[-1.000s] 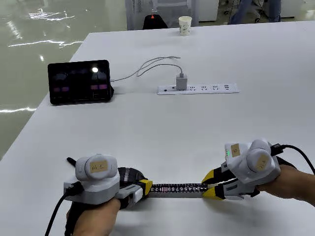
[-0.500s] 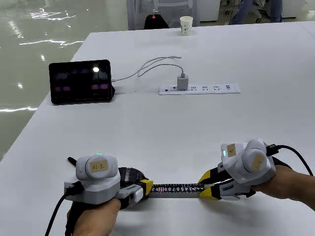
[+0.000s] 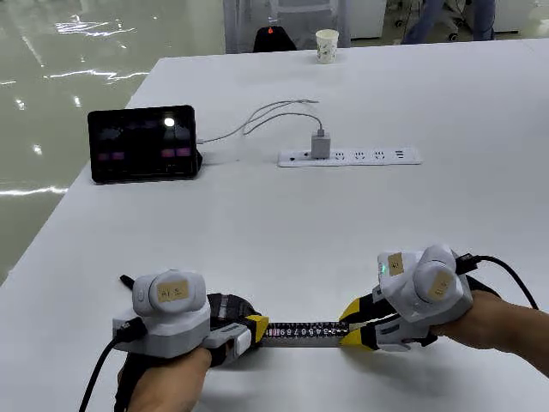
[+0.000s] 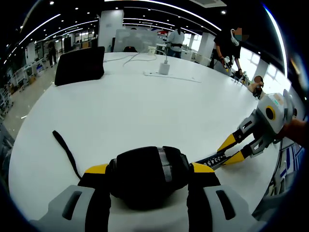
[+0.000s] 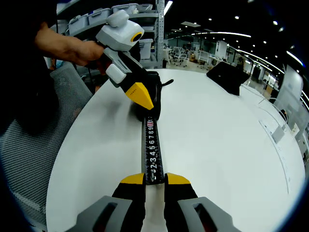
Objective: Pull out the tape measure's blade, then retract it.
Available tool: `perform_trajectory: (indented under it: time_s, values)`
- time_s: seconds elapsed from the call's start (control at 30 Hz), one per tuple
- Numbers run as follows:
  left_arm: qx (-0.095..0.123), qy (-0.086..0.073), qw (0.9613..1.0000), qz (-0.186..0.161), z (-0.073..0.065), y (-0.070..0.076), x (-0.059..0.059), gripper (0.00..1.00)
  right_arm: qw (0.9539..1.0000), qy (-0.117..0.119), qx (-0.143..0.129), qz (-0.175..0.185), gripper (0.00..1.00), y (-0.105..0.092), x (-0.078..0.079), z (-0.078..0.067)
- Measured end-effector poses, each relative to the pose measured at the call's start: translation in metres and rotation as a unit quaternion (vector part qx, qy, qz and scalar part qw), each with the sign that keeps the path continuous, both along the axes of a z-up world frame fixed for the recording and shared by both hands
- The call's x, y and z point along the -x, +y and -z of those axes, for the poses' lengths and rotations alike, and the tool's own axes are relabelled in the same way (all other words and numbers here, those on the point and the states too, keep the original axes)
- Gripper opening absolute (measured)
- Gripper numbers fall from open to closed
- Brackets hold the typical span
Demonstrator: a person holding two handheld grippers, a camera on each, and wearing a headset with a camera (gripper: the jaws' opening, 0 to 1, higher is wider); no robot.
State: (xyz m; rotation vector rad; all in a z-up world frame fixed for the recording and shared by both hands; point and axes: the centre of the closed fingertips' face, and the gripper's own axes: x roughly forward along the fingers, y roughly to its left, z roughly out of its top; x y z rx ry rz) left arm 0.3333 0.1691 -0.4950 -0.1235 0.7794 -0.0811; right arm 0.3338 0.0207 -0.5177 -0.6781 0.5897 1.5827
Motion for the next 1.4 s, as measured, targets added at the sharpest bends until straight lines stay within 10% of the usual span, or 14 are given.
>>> perform_trajectory:
  time_s: [1.4]
  values:
    - [0.004,0.002,1.0,0.002,-0.001,0.0,0.0,0.59,0.9998,0.008,-0.018,-0.006,0.11,0.042,0.008,0.0]
